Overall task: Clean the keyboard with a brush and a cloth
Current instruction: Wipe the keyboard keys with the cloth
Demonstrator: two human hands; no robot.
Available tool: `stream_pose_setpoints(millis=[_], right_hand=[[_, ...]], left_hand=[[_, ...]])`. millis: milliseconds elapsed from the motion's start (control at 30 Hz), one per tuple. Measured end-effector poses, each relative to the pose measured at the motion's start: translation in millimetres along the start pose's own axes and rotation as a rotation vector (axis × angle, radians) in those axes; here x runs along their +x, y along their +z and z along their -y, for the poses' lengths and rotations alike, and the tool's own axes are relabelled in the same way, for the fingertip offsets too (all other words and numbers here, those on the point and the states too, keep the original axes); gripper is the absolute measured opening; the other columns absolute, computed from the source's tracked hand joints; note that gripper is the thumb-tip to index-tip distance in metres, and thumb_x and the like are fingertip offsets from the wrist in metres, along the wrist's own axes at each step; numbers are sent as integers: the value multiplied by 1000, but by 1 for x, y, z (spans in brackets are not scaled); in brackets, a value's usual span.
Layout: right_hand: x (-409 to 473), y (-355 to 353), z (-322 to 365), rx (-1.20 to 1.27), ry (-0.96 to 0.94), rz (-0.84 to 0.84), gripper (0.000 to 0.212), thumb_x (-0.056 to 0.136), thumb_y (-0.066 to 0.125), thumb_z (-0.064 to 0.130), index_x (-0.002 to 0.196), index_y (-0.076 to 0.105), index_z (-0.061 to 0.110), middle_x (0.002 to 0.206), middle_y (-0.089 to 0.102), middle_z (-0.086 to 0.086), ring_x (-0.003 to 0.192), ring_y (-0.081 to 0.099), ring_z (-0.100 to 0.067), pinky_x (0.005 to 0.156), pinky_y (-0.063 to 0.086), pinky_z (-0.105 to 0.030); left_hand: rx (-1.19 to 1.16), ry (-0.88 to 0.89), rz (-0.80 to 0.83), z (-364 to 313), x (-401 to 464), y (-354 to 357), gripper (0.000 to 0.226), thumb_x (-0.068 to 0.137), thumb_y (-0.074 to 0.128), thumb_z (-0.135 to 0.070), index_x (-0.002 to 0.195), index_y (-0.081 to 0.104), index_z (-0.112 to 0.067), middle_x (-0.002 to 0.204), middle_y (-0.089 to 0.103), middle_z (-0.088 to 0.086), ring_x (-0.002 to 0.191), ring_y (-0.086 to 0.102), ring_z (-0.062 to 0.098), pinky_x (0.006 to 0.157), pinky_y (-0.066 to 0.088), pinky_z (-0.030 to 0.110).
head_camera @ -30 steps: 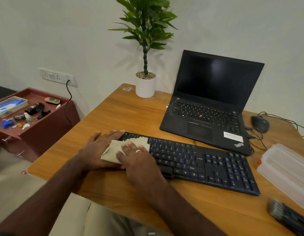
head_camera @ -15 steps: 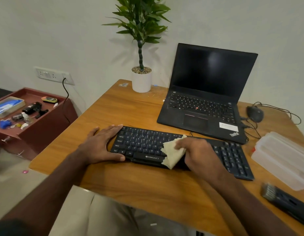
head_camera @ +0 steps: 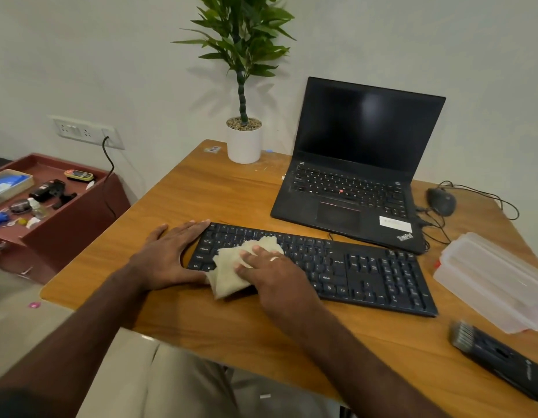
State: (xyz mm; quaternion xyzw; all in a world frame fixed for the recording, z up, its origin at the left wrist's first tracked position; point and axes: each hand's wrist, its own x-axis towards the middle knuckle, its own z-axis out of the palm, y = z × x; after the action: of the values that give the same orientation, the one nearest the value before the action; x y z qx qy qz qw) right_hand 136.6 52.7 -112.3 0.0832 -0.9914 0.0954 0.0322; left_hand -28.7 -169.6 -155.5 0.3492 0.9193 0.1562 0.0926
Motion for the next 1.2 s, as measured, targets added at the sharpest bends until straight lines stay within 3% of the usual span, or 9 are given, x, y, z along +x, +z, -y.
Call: stream_pose_setpoints(millis=[267,367,433,467,633,700,800,900,1200], right_hand=[[-56,-24,-78,1,217,-80,50,95,56,5,137,58,31,152,46,14,143,40,-11,123,26,-36],[-49,-30,-93,226,370,-255,37,91,57,-1,115,75,20,123,72,-2,95,68,-6,85,48,-11],[-32,-35,-93,405,500,-370,38,91,54,1,114,76,22,102,77,0,57,57,0,51,40,-9],[-21,-38,-90,473,552,-407,38,93,52,4,116,75,25,95,76,3,53,55,-1,47,36,-11],[22,-25,-47,381,391,-602,35,101,52,13,134,62,13,107,75,-3,75,67,-7,58,50,-9],[29,-6,-24,272,212,-471,41,100,49,7,140,54,11,126,69,-10,103,70,-17,83,60,-26],[29,14,3,95,-21,-99,59,96,41,-4,152,39,16,163,30,-6,151,27,-22,124,24,-41],[27,13,6,5,-93,16,59,100,36,1,156,34,20,167,20,-2,155,11,-22,127,11,-40],[-9,-13,-16,-32,-92,101,54,105,41,11,155,31,29,166,19,6,154,13,-16,117,0,-29]], left_hand=[[-15,-21,19,-1,0,-1,128,53,46,-101,157,-1,-43,166,16,-4,142,3,-4,122,-7,40],[-16,-21,13,-2,-1,0,126,53,46,-102,156,-1,-45,166,16,-4,143,3,-4,123,-6,41],[-22,-22,10,-1,0,1,125,53,47,-101,155,-1,-46,166,17,-4,145,4,-2,122,-6,41],[-22,-24,11,-1,-1,1,125,54,48,-101,155,-1,-46,166,17,-4,145,4,-2,122,-6,41],[-16,-29,14,0,-1,1,125,55,49,-100,155,-3,-47,166,16,-4,147,4,0,122,-7,41],[-17,-26,9,-1,-1,1,126,55,49,-100,156,-3,-46,166,16,-5,148,4,0,123,-7,43],[0,-27,-4,0,0,1,127,54,49,-100,156,-1,-45,166,17,-6,148,3,-1,123,-4,44],[3,-28,-4,1,2,3,128,52,48,-101,156,-1,-45,165,18,-6,149,4,0,123,-3,43],[-11,-37,14,-1,0,0,126,51,46,-102,155,0,-48,165,16,-6,142,2,-6,123,-4,41]])
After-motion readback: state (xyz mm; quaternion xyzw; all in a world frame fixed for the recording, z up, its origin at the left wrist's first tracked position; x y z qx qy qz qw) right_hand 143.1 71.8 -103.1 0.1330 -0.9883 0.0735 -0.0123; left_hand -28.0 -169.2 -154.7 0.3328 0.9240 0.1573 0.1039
